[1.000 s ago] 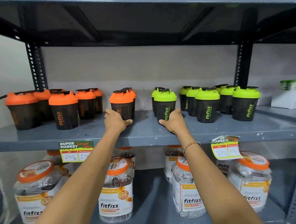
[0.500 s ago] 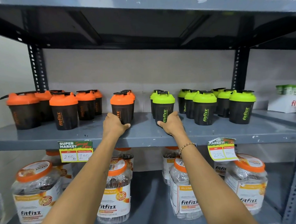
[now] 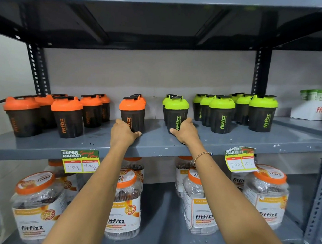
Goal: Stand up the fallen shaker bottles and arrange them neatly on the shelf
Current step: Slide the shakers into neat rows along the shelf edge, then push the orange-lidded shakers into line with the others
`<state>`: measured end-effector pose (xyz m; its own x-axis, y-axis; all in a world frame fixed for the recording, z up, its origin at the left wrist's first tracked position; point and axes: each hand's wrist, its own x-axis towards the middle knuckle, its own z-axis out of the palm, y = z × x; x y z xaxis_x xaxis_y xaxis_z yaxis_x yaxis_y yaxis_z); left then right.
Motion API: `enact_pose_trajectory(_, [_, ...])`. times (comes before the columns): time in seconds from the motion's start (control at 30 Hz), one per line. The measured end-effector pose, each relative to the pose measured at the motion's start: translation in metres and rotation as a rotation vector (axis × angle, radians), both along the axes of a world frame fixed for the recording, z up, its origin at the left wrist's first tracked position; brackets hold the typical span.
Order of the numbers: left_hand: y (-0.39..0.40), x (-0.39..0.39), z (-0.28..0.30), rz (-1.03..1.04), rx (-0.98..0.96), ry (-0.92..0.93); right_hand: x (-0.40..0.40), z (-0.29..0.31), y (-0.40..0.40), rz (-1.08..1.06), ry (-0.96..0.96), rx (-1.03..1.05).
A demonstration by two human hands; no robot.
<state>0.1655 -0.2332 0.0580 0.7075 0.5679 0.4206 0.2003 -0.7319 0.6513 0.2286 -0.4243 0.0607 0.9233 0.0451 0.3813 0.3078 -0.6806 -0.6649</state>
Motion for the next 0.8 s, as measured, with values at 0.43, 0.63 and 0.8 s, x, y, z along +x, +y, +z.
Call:
enact_pose_trajectory(0.43, [0.000, -0.001, 0.000, -0.011, 0.009, 0.015, -0.002, 0.001, 0.001, 0.002, 0.015, -0.057])
enact_pose_trajectory(0.63, [0.003, -0.014, 0.007, -0.038, -0.072, 0.029, -0.011, 0.003, 0.000, 0.003, 0.012, -0.028])
enact_pose_trajectory(0.8, [0.023, -0.035, -0.002, -0.001, -0.067, -0.129, -0.036, -0.005, 0.003, -0.117, -0.262, 0.059])
